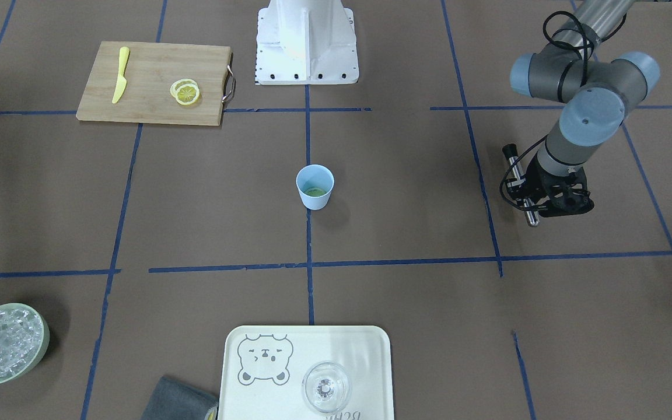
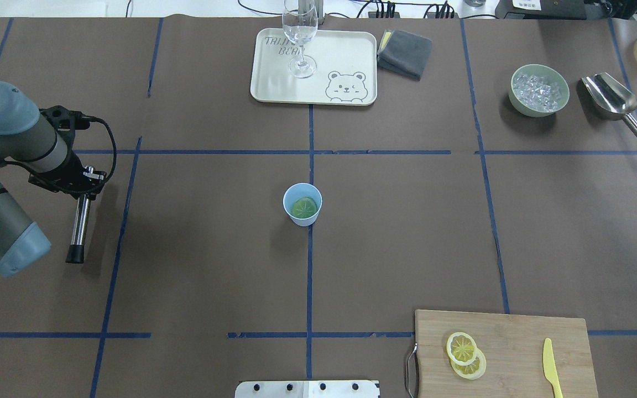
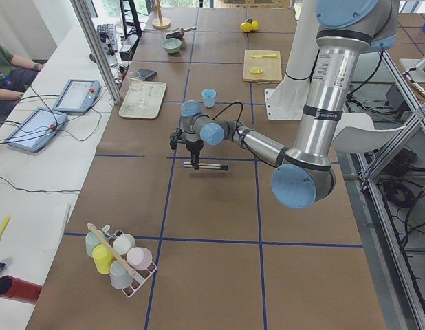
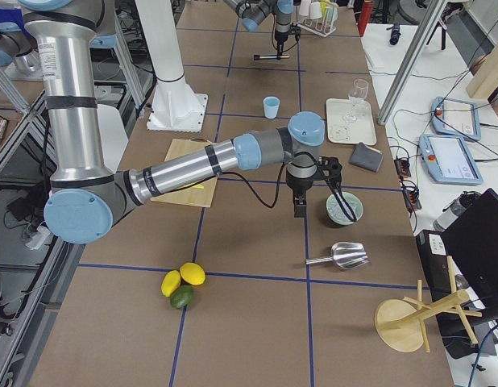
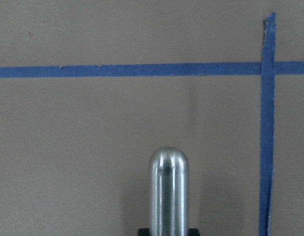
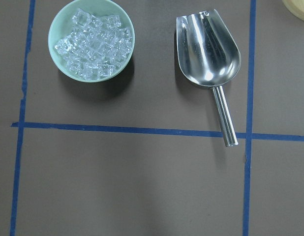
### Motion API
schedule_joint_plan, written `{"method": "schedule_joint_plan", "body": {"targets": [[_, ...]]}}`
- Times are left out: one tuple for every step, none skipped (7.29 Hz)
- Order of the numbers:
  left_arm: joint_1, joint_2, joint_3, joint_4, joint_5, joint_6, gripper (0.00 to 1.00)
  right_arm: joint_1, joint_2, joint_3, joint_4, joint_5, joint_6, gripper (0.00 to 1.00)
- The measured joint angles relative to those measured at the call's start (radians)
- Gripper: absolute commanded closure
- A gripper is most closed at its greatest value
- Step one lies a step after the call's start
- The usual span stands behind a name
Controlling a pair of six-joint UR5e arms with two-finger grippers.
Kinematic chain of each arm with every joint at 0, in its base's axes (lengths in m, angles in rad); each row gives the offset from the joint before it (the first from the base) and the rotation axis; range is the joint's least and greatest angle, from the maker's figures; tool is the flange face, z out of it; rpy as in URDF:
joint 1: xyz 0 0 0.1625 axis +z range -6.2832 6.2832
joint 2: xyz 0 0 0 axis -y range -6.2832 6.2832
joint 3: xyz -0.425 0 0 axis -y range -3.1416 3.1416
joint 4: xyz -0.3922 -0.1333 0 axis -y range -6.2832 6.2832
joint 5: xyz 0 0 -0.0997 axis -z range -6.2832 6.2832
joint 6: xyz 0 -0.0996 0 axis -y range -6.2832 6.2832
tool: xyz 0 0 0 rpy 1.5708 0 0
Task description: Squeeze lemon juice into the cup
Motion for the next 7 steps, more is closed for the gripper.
{"method": "schedule_joint_plan", "body": {"targets": [[0.000, -0.007, 0.013, -0.001, 0.000, 0.001, 0.00, 0.000, 0.000, 0.002, 0.000, 0.000, 0.000, 0.00], [0.000, -0.009, 0.019, -0.001, 0.001, 0.002, 0.00, 0.000, -0.001, 0.007, -0.001, 0.001, 0.001, 0.00], [-0.002, -0.009, 0.016, -0.002, 0.001, 0.003, 0.00, 0.000, -0.003, 0.013, -0.001, 0.001, 0.001, 0.00], [-0.006, -0.009, -0.004, -0.001, 0.000, 0.004, 0.00, 0.000, -0.005, 0.017, -0.001, 0.001, 0.002, 0.00], [-0.026, -0.009, -0.044, 0.002, -0.001, 0.007, 0.00, 0.000, -0.006, 0.019, -0.001, 0.002, 0.002, 0.00], [-0.066, -0.010, -0.090, 0.007, -0.004, 0.011, 0.00, 0.000, -0.007, 0.020, -0.001, 0.002, 0.002, 0.00], [-0.120, -0.012, -0.126, 0.017, -0.008, 0.030, 0.00, 0.000, -0.008, 0.020, -0.001, 0.002, 0.002, 0.00]]}}
